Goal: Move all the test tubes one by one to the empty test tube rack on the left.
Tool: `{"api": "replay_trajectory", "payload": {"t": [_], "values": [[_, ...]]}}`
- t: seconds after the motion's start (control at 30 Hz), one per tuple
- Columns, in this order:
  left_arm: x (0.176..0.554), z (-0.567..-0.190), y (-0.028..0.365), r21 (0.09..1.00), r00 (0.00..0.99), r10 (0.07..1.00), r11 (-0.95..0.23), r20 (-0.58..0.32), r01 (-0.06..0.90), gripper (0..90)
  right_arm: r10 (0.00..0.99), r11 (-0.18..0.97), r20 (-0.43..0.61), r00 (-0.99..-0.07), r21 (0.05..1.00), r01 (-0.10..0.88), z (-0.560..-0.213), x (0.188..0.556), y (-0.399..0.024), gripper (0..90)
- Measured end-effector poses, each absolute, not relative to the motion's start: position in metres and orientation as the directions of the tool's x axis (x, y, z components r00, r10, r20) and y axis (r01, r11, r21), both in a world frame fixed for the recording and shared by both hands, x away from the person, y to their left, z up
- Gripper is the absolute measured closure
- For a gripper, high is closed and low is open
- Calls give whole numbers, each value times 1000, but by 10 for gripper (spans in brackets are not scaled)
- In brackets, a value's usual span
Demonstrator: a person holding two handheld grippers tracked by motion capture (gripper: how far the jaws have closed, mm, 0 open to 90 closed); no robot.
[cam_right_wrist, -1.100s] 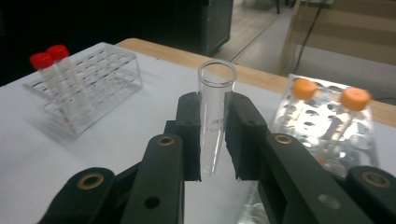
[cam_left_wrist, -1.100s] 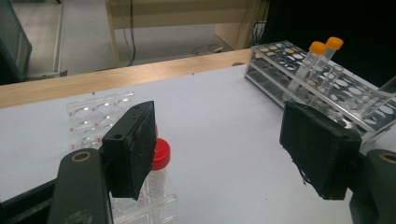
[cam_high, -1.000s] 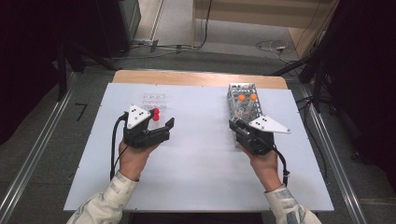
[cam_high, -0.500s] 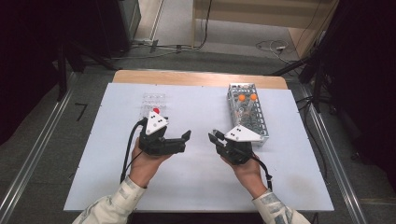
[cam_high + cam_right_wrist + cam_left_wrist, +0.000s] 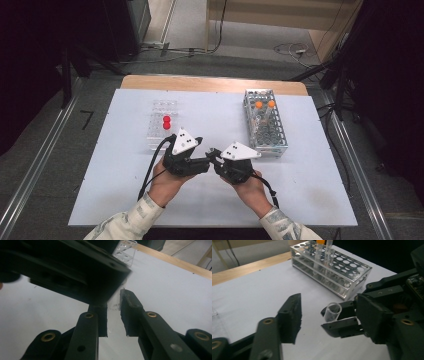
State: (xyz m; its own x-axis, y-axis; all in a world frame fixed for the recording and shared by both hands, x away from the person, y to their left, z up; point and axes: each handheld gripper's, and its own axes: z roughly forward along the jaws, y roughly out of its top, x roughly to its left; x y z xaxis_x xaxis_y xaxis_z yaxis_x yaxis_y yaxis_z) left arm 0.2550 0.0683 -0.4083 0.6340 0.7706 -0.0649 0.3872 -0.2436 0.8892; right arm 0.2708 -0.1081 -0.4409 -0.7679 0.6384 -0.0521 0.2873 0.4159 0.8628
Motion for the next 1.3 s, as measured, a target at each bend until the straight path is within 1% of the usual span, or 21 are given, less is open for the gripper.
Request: {"api": "replay_trajectory", "payload": {"t": [0.13,0.33,0.43,0.67,1.07,1.17,1.27,1.3], "values": [[255,-412,67,885,640,767,-262,-51,385,548,636,414,-50,-770,864,286,-441,269,-105,734],[253,-411,65,887,644,764,-267,-44,377,694,637,412,-49,-769,865,286,-441,268,-105,734],[253,-412,66,889,638,769,-261,-45,376,735,640,407,-46,-767,866,288,-441,268,-105,734],[253,-413,65,887,636,770,-257,-53,384,739,640,407,-49,-767,868,284,-441,267,-104,734],[253,-413,65,887,635,772,-267,-37,376,766,642,403,-41,-766,868,291,-441,267,-104,719],[253,-413,65,887,636,771,-269,-35,374,766,632,402,-30,-774,867,294,-440,267,-104,621],[253,-411,68,890,633,773,-257,-43,375,767,618,410,-20,-786,861,300,-440,268,-103,459],[254,-409,71,892,629,776,-250,-48,377,767,614,412,-13,-789,858,306,-440,268,-103,420]]}}
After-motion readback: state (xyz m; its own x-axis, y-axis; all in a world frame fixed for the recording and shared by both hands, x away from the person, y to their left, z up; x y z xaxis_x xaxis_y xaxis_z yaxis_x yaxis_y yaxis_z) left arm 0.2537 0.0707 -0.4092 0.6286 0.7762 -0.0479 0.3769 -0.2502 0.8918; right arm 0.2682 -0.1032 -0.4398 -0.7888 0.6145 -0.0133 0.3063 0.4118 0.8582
